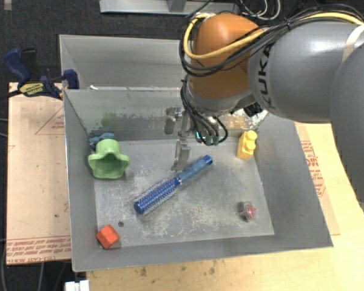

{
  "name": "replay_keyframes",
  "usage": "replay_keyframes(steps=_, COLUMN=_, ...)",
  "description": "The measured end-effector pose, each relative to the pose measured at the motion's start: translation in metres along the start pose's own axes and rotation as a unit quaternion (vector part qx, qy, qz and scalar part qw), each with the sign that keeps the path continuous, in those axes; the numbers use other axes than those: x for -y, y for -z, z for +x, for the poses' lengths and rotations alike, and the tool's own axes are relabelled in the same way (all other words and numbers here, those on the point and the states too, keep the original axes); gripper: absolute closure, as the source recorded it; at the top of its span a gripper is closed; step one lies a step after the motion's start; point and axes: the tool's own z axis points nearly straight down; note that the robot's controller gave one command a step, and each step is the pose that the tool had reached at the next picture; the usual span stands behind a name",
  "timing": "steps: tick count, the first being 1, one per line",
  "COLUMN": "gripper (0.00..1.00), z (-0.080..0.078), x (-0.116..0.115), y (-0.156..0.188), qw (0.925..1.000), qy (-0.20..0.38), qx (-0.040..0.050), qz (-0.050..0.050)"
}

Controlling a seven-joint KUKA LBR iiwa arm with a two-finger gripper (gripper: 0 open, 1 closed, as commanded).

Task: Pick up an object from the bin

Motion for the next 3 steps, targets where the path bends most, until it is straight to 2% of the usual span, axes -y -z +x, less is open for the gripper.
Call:
replay_keyframes(steps=1, gripper=0.0, z=0.066, x=0.032, y=-0.115, qw=0.9993, qy=0.037, qx=-0.0018, qz=0.001)
replay_keyframes(steps=2, gripper=0.0, z=0.069, x=-0.003, y=-0.129, qw=0.9998, qy=0.021, qx=0.0023, qz=-0.001)
replay_keyframes(steps=3, gripper=1.0, z=0.069, x=-0.001, y=-0.129, qw=0.9998, qy=0.018, qx=0.0026, qz=0.0)
